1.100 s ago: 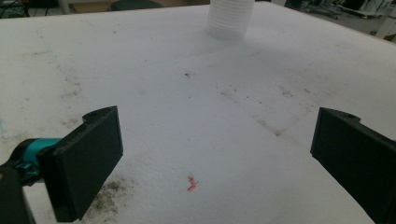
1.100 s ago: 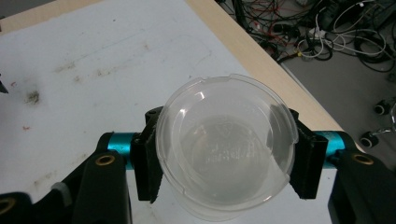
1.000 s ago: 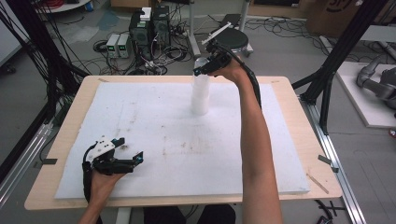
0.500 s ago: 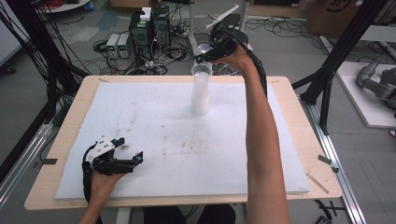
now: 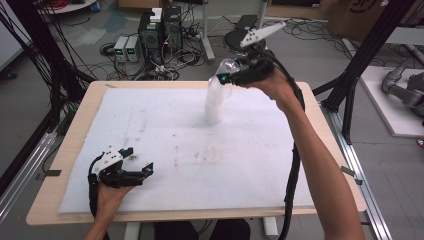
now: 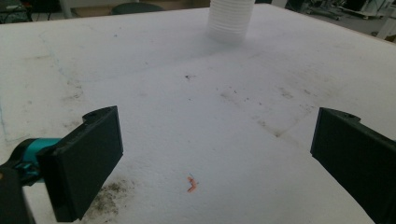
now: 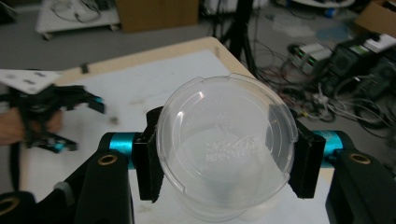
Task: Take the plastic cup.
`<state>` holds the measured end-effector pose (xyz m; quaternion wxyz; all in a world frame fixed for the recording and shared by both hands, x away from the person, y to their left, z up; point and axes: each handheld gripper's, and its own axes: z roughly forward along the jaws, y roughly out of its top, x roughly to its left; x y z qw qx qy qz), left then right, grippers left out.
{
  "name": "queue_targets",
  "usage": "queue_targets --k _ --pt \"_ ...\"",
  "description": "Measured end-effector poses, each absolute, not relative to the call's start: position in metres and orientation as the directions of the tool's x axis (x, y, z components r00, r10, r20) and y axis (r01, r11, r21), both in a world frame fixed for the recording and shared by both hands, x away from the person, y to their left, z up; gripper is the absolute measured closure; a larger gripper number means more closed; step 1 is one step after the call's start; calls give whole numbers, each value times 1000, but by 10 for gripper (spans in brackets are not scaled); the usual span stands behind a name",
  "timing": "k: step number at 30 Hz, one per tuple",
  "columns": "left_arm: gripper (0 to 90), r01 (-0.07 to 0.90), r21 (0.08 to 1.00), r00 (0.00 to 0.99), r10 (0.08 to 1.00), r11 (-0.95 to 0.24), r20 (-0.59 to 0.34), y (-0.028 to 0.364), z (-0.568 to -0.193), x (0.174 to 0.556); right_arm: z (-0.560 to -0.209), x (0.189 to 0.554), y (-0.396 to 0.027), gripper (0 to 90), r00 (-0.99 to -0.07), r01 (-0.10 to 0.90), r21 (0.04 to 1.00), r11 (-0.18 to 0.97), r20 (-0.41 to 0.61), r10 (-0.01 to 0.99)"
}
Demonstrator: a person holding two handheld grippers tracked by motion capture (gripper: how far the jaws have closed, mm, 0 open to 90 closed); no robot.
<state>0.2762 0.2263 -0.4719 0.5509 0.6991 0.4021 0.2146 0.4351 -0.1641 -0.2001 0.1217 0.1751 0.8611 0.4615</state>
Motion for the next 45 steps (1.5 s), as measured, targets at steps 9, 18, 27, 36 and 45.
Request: queue_targets --k 9,18,27,36,45 --pt "23 335 939 588 795 -74 -147 226 -472 277 -232 372 -182 415 -933 122 876 466 -60 355" --pt "23 337 939 587 795 -65 -155 227 -472 277 -279 338 -193 413 -939 101 908 407 -49 342" --pt "23 329 942 586 797 -71 -145 227 -472 276 -327 320 -191 413 -948 108 945 309 4 319" --pt "23 323 943 592 794 -79 -136 226 -472 276 -349 310 -188 414 -963 104 963 249 34 268" --pt "23 322 943 595 793 -87 -130 225 -472 276 -368 308 -188 414 -971 122 965 230 68 229"
